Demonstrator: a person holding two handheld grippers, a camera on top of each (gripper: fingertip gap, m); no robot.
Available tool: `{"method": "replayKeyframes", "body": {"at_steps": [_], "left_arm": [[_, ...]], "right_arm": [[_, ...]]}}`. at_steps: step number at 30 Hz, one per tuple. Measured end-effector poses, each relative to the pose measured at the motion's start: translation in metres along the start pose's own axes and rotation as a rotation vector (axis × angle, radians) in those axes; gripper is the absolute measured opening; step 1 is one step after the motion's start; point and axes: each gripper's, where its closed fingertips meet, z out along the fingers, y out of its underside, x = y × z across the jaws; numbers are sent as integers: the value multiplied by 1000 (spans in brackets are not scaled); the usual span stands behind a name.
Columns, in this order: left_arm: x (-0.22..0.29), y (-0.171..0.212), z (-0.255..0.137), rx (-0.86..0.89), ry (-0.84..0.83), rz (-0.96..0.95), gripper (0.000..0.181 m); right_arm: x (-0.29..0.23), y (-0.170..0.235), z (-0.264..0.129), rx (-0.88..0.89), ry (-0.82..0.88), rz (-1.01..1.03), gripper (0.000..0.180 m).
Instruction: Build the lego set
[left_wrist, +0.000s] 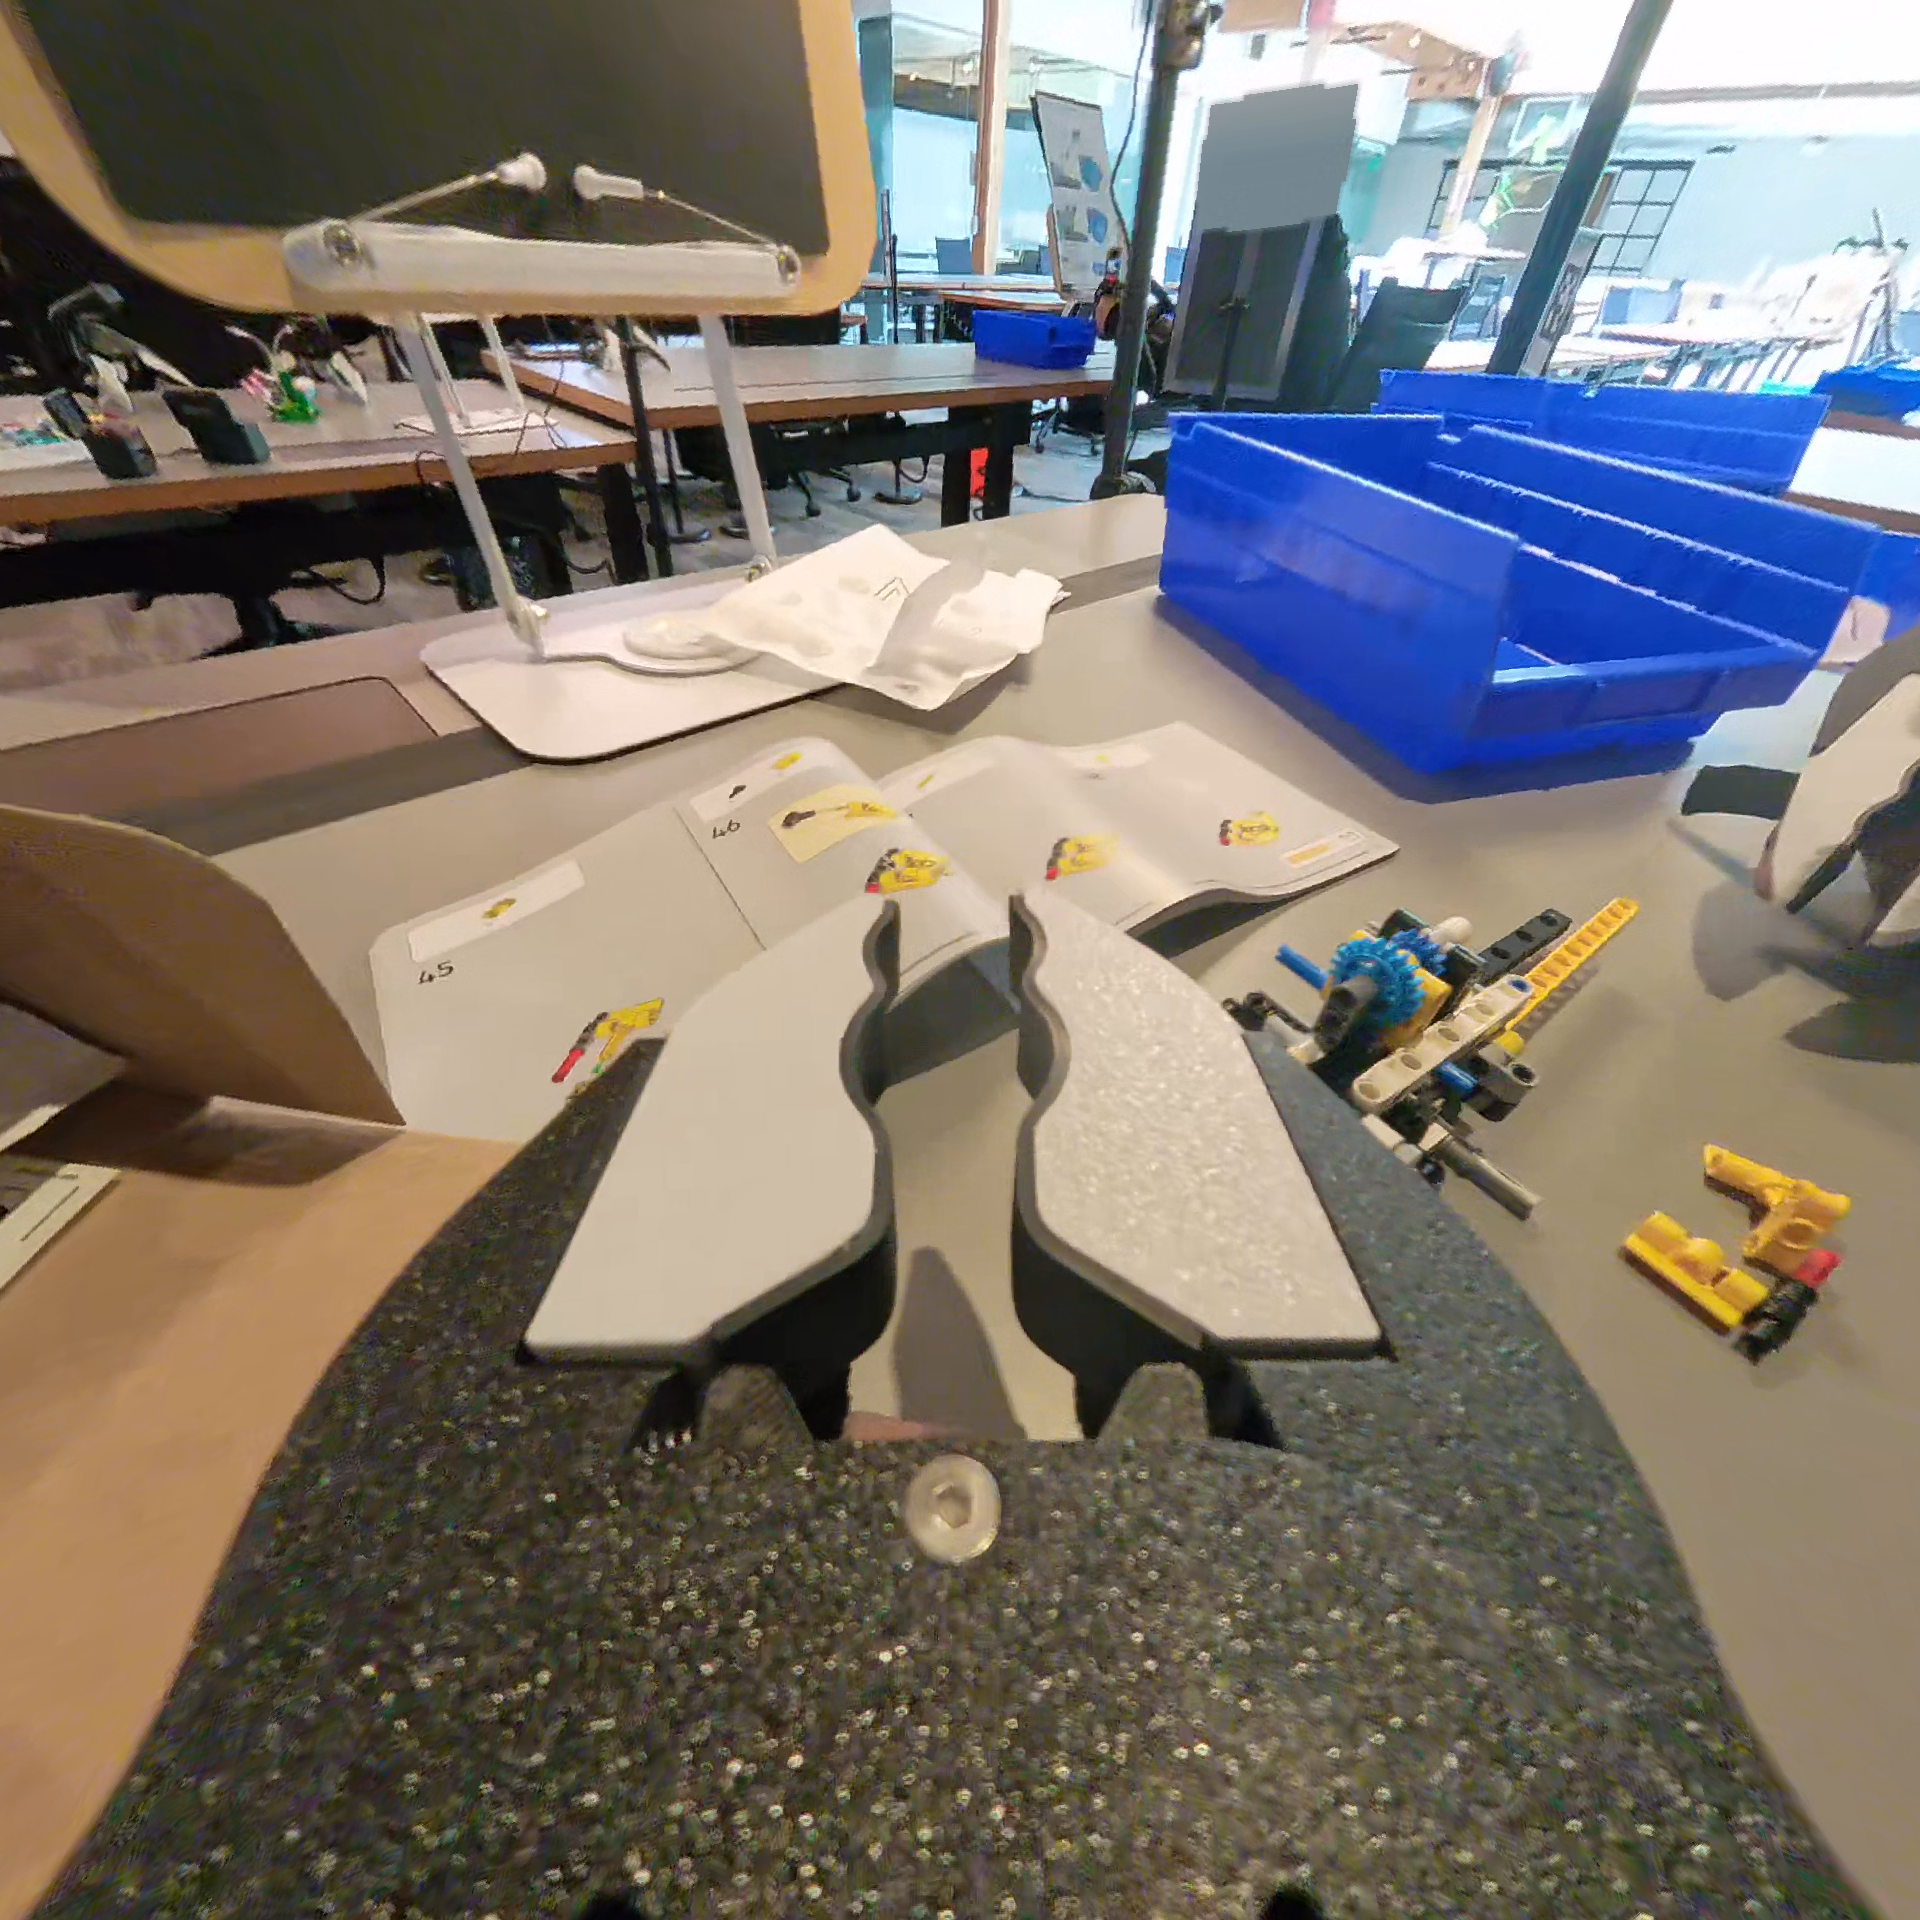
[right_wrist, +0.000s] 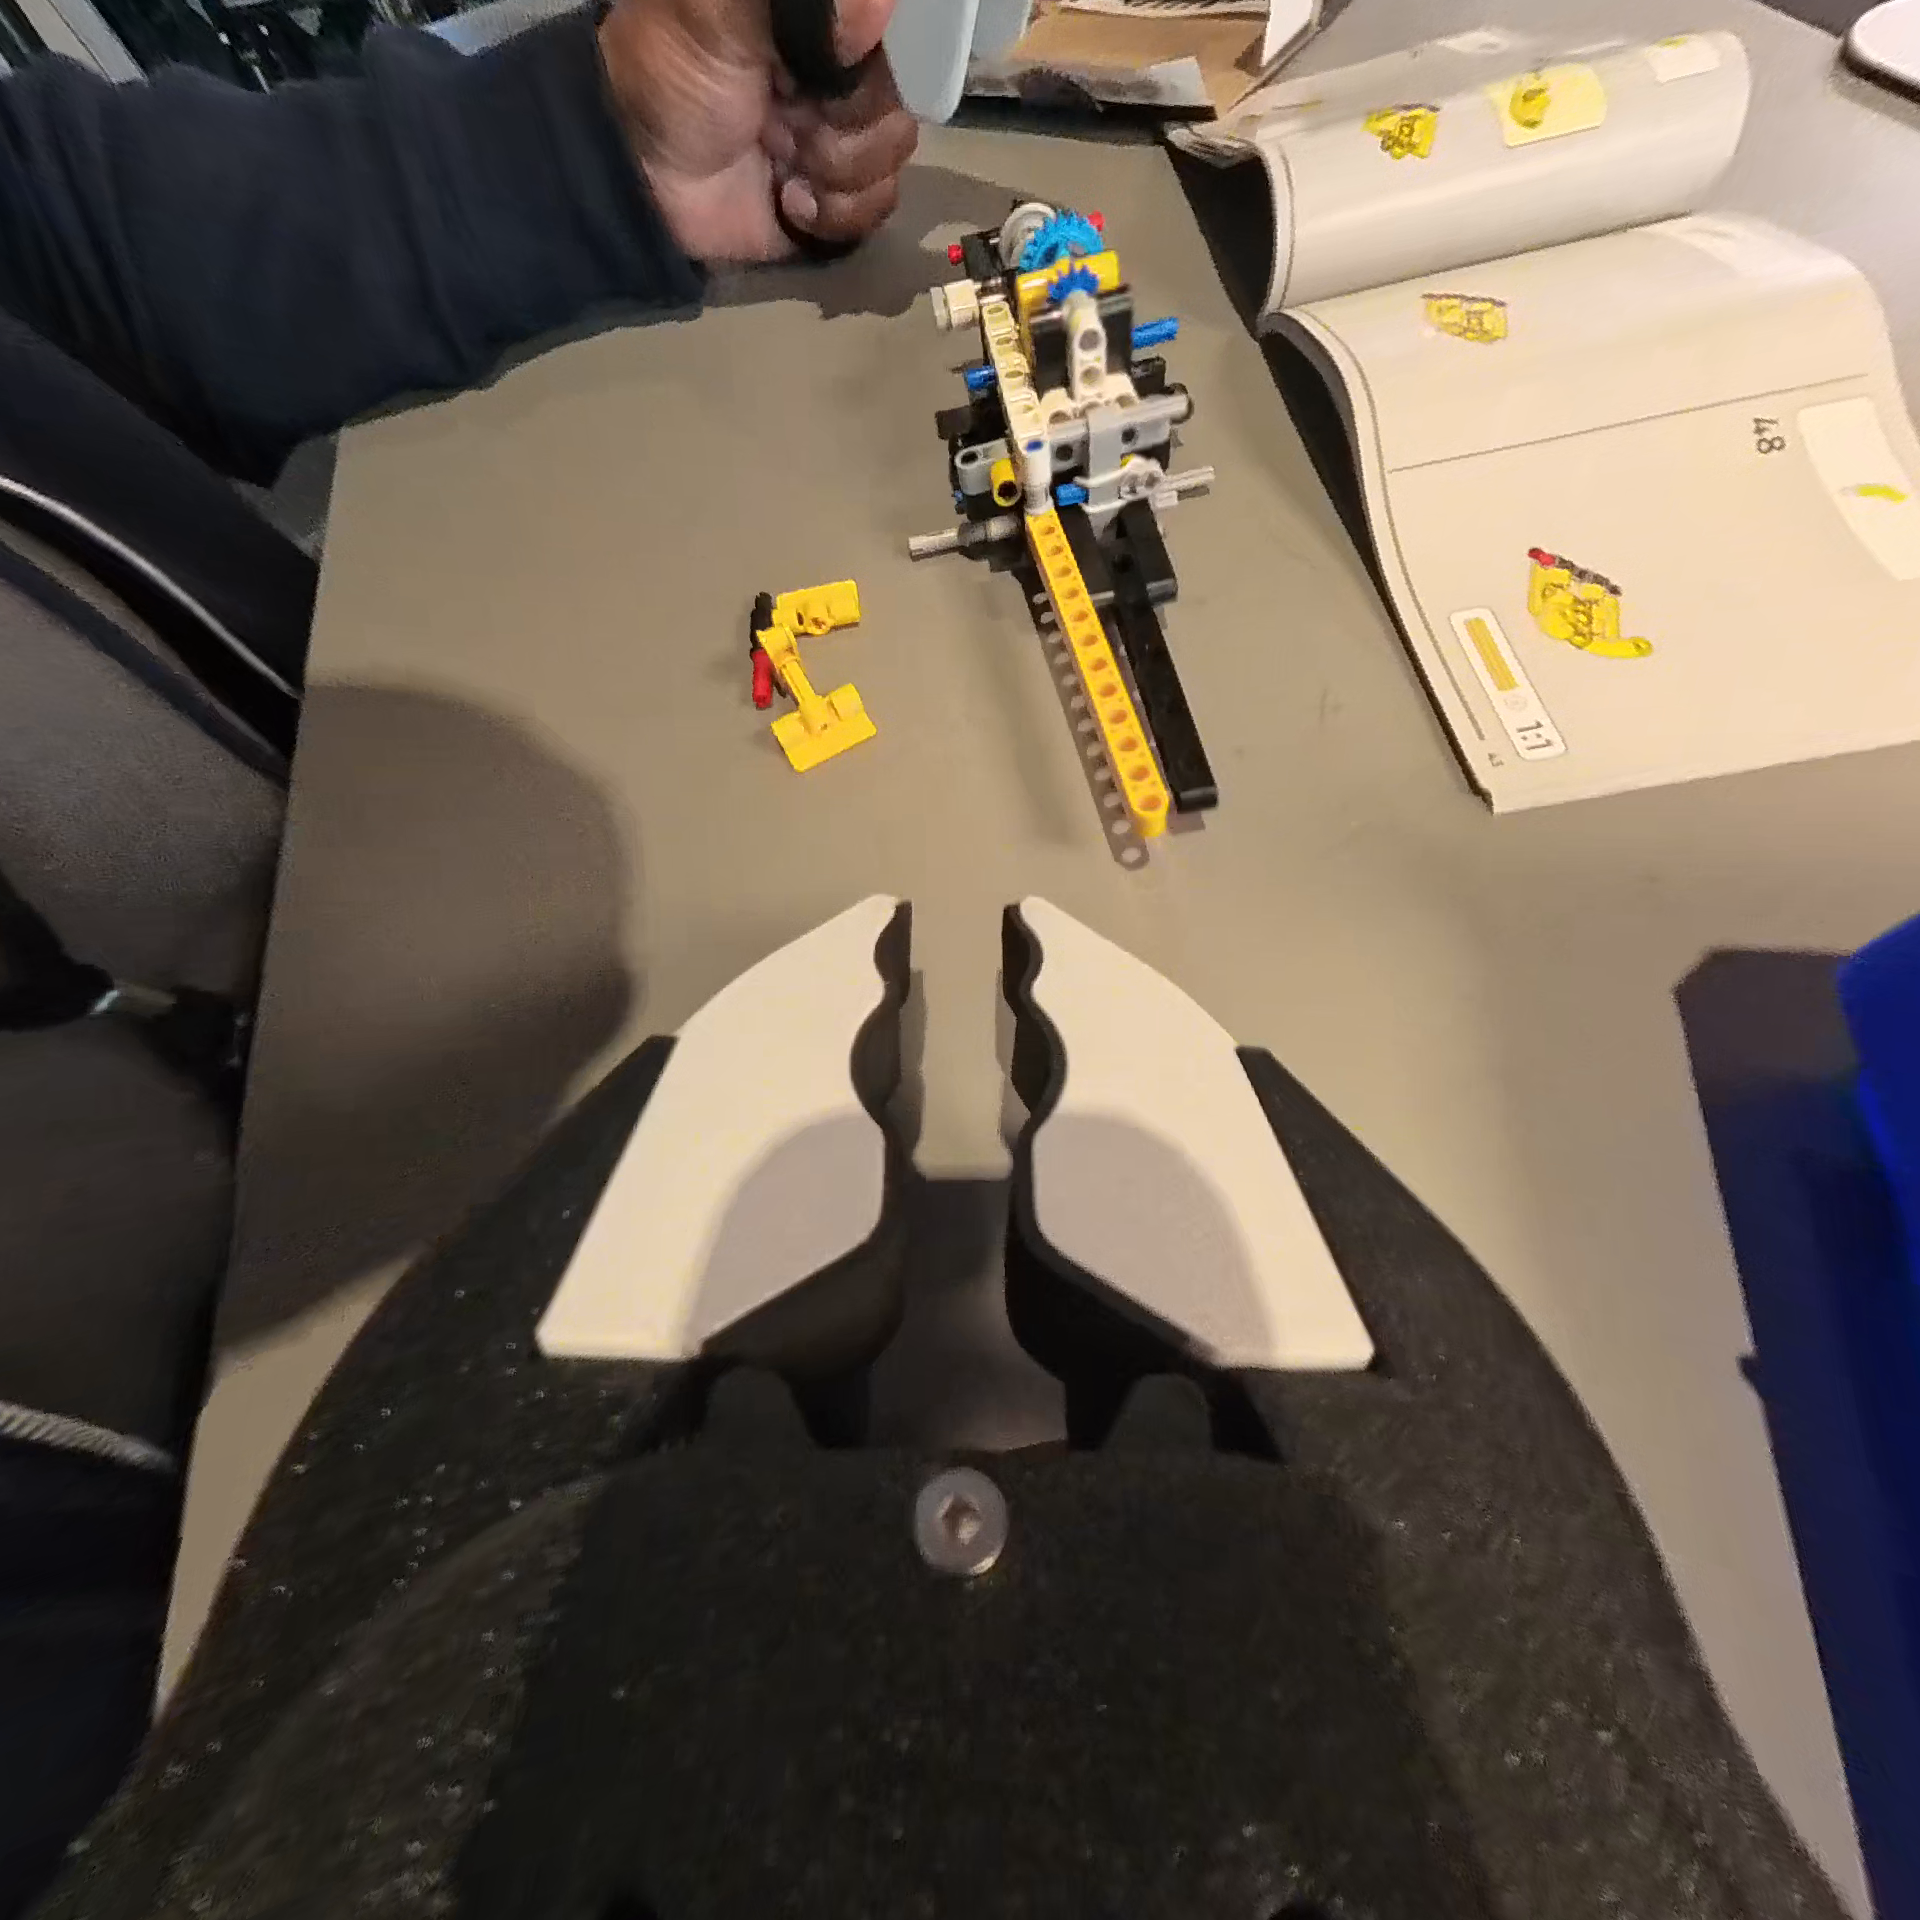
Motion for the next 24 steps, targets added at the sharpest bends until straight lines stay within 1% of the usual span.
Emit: {"method": "replayKeyframes", "body": {"at_steps": [5, 9, 12, 24], "left_arm": [[7, 8, 5, -56, 73, -24, 20], [5, 17, 12, -128, 74, -57, 21], [3, 17, 12, -127, 67, -66, 21], [6, 19, 13, -148, 87, -60, 21]], "right_arm": [[3, 7, -17, 14, -36, 25, 17], [6, 10, -29, 41, -53, 47, 16], [6, 9, -34, 67, -57, 53, 16], [7, 11, -35, 61, -53, 62, 17]]}}
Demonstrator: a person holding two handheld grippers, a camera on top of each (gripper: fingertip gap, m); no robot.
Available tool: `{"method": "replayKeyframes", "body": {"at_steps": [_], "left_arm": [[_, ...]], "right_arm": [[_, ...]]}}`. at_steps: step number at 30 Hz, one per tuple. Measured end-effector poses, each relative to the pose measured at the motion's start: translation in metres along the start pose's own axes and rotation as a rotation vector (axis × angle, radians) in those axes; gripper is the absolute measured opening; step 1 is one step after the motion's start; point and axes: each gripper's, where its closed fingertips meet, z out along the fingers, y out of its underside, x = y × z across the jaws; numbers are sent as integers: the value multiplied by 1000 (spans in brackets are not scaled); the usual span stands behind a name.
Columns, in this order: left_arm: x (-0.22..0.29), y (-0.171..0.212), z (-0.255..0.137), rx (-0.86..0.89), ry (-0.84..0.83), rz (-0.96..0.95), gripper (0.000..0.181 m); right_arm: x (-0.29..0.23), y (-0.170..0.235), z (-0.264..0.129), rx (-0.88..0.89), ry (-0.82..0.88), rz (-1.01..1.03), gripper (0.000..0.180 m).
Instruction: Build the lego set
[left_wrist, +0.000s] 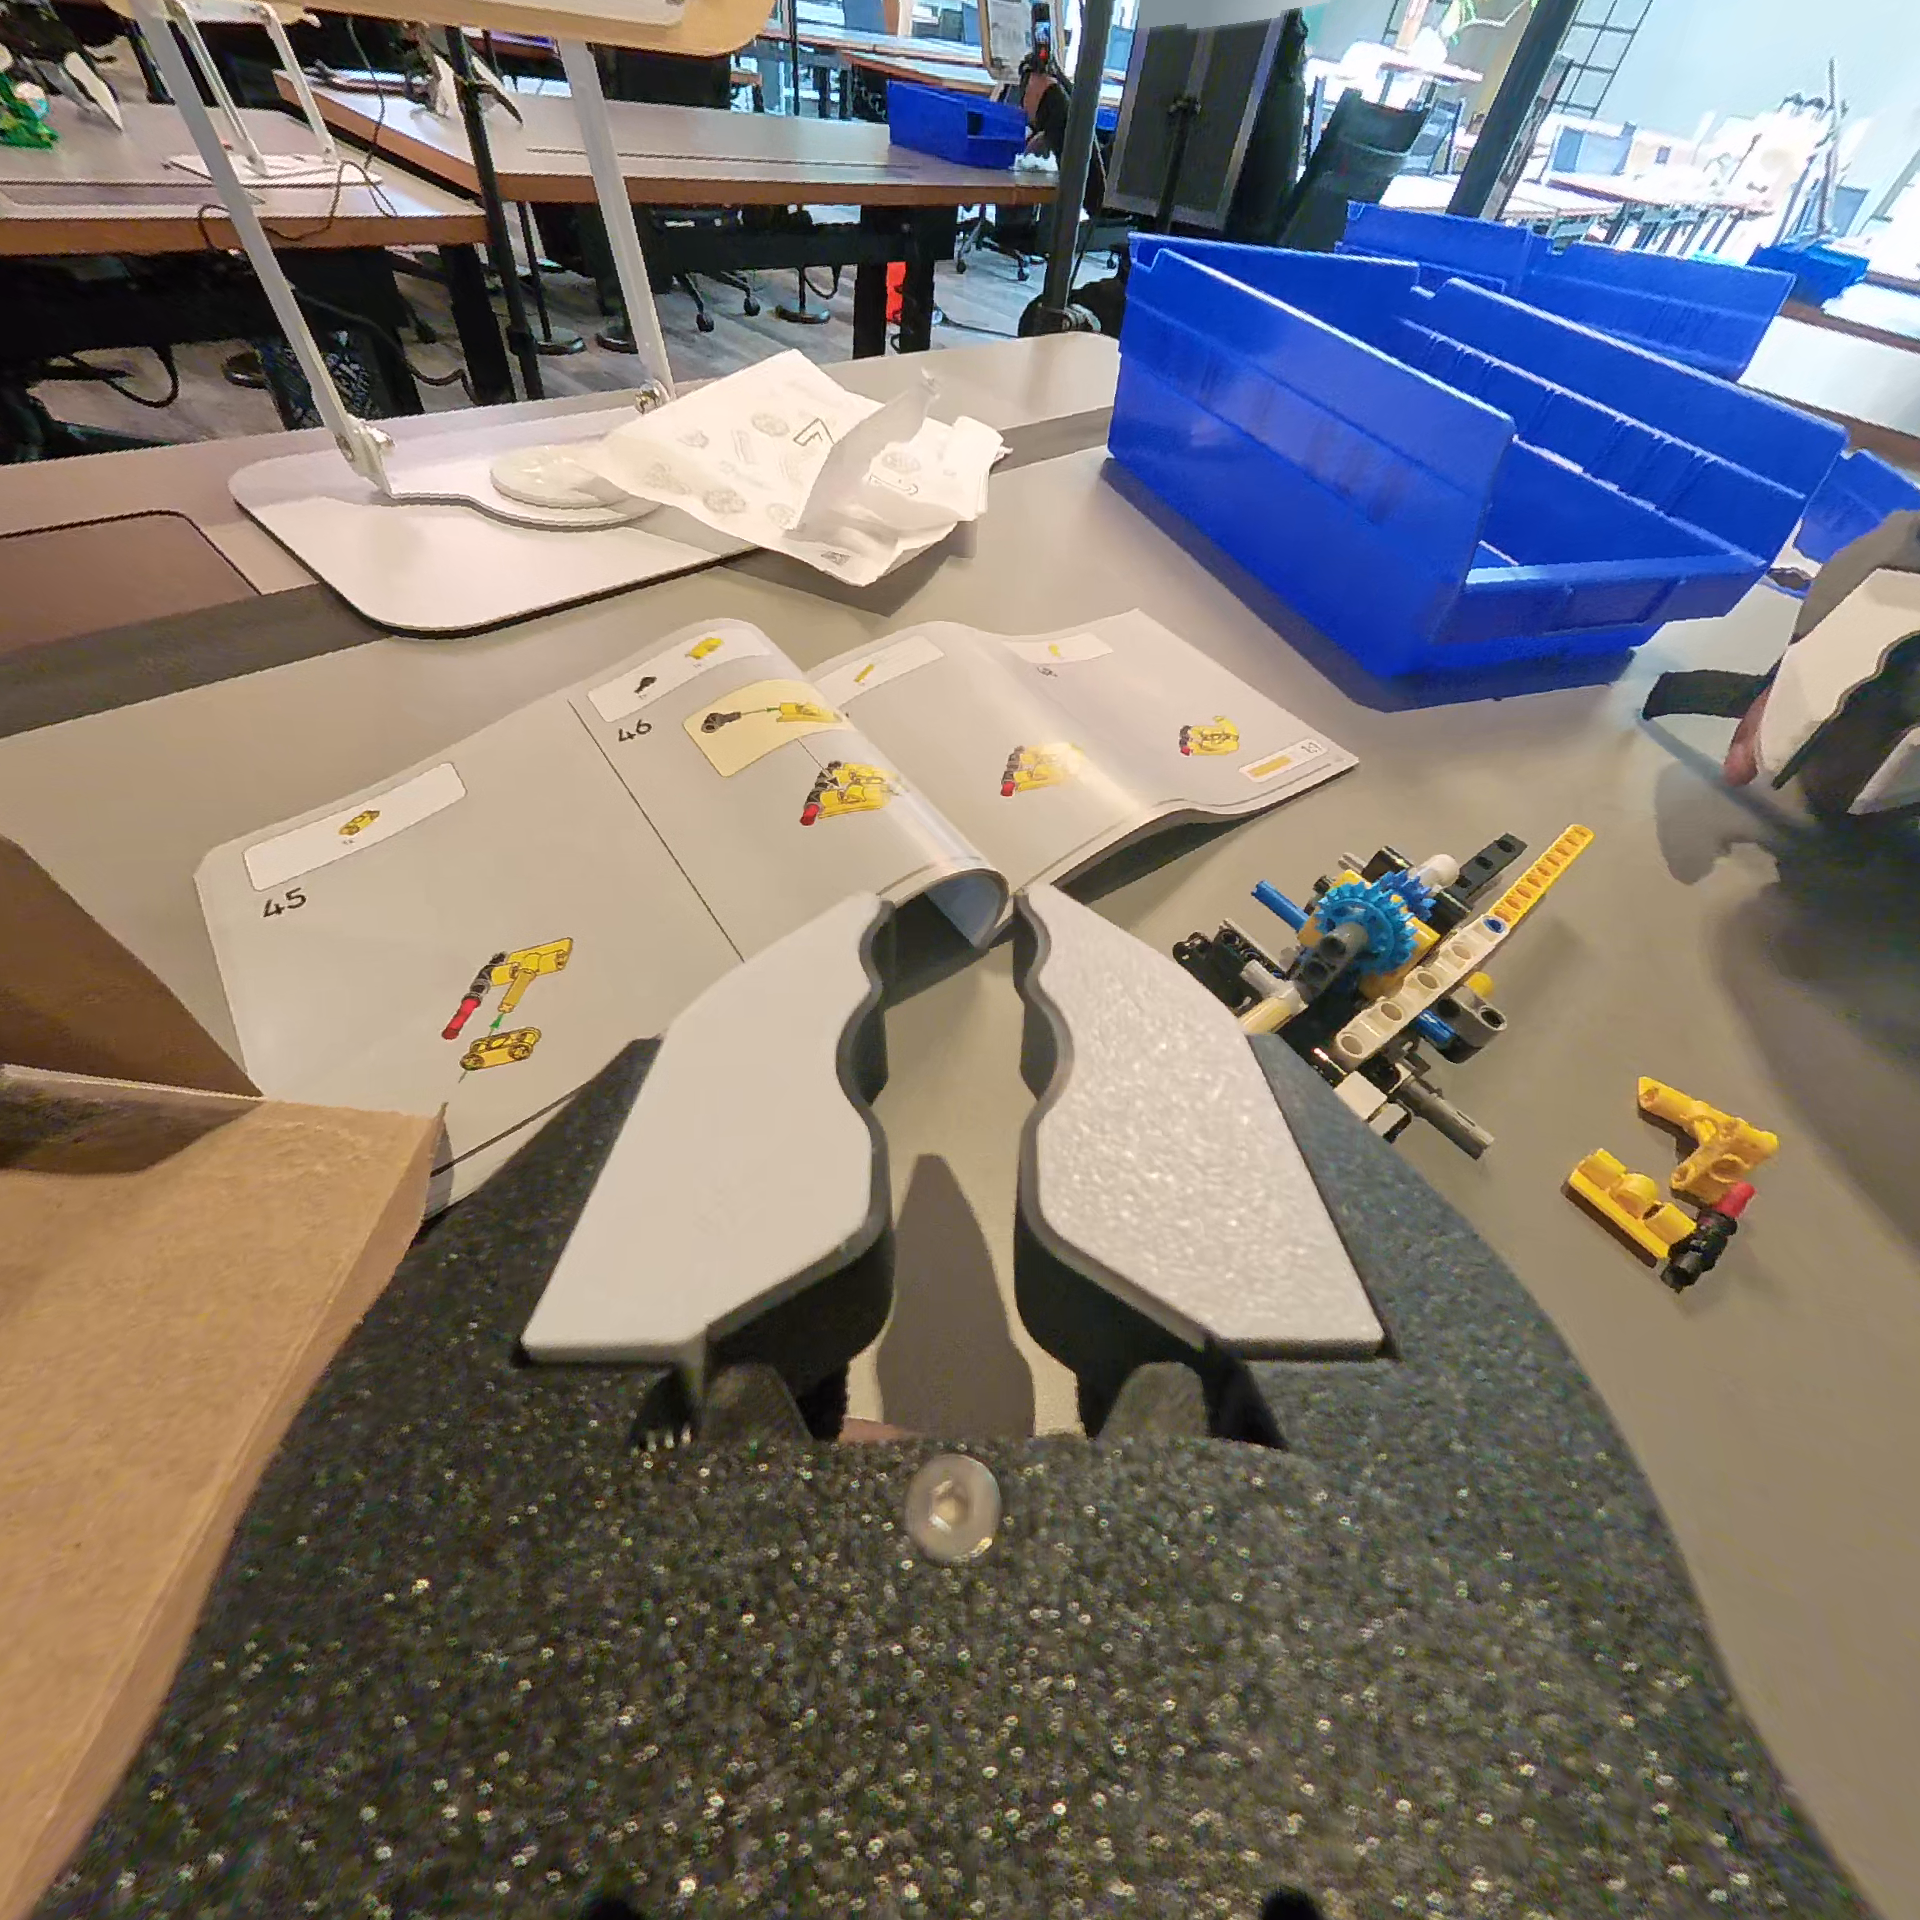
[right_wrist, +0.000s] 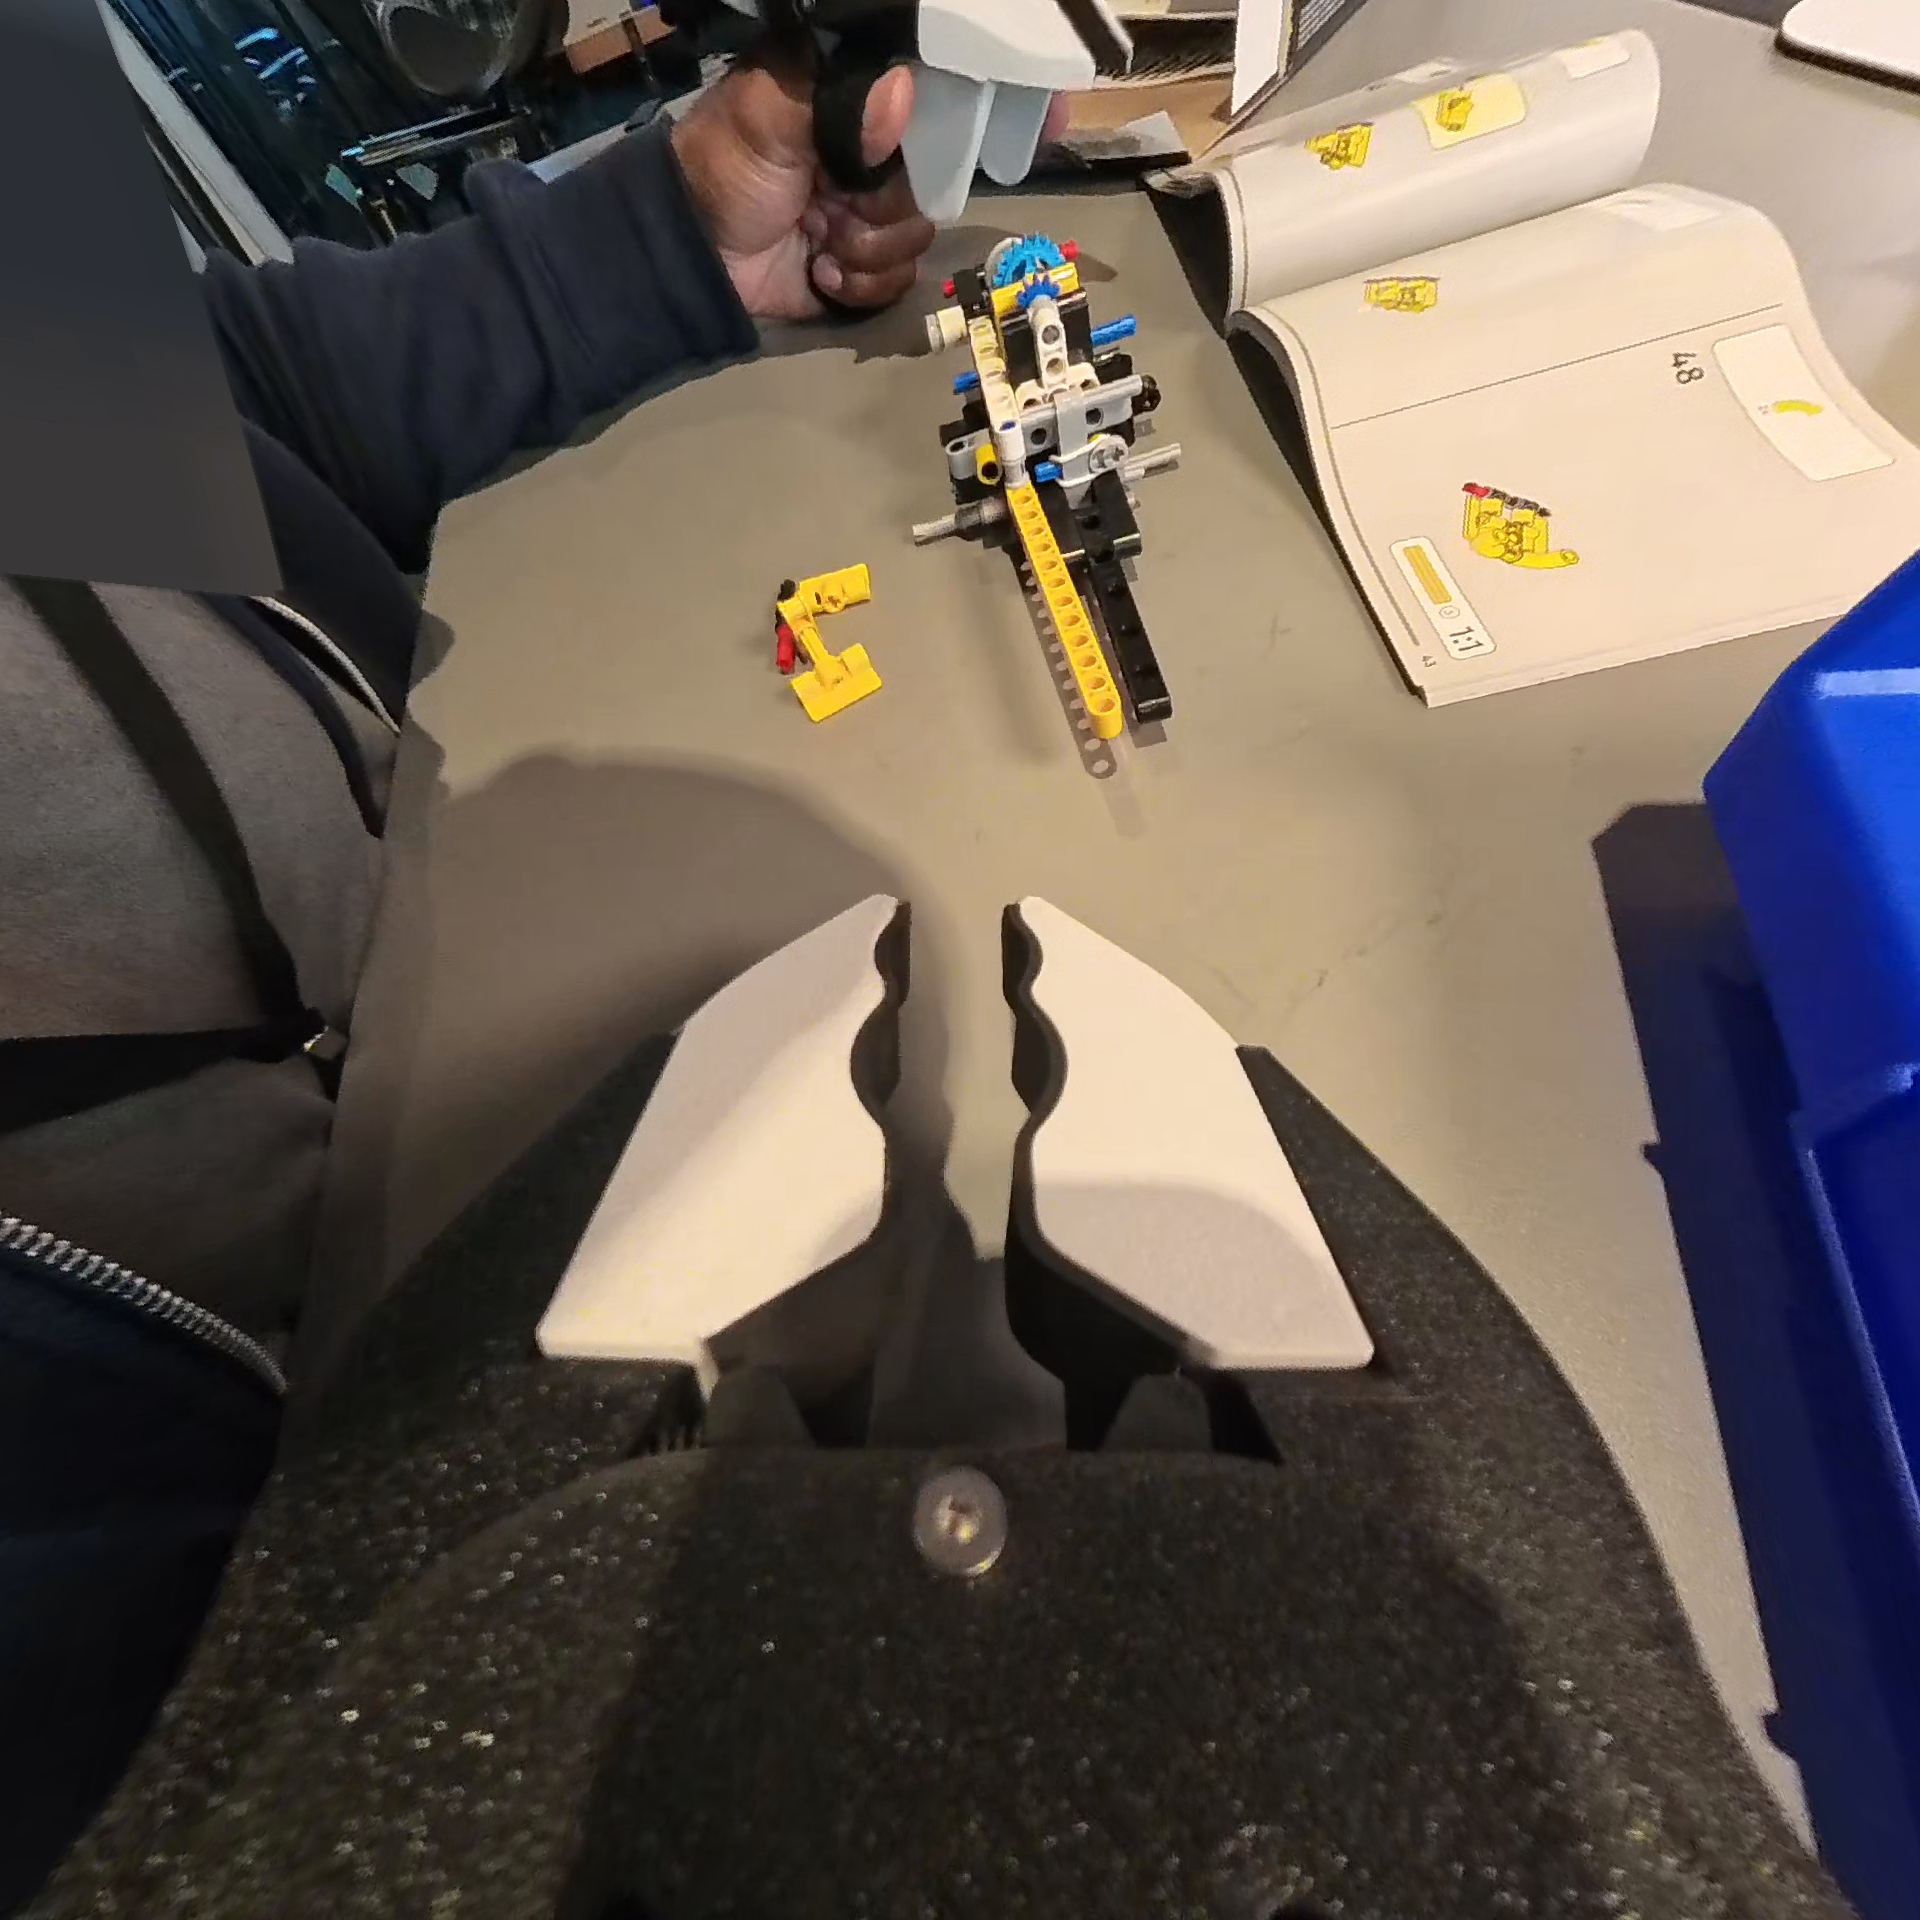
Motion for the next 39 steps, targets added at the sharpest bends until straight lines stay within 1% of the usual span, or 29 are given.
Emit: {"method": "replayKeyframes", "body": {"at_steps": [8, 19, 22, 25, 27, 30, 32, 36, 39], "left_arm": [[2, 3, 2, -24, 2, 14, 21], [3, 6, 5, -46, -4, 39, 21], [4, 7, 5, -52, -7, 51, 21], [4, 6, 4, -43, -8, 53, 21], [5, 6, 4, -44, -5, 53, 21], [6, 7, 5, -49, -2, 66, 21], [8, 8, 5, -55, -3, 78, 21], [11, 9, 5, -65, 1, 96, 21], [12, 10, 5, -68, 6, 101, 21]], "right_arm": [[0, 1, 2, -7, 1, 0, 17], [7, -4, -2, 14, 62, -36, 21], [30, -14, -20, 12, 251, -133, 22], [59, -32, -59, 3, 492, -172, 22], [78, -33, -80, -48, 616, -152, 22], [97, -22, -94, -183, 748, -171, 25], [102, -15, -95, -272, 780, -185, 27], [113, -4, -94, -379, 794, -165, 30], [119, 13, -94, -475, 784, -148, 30]]}}
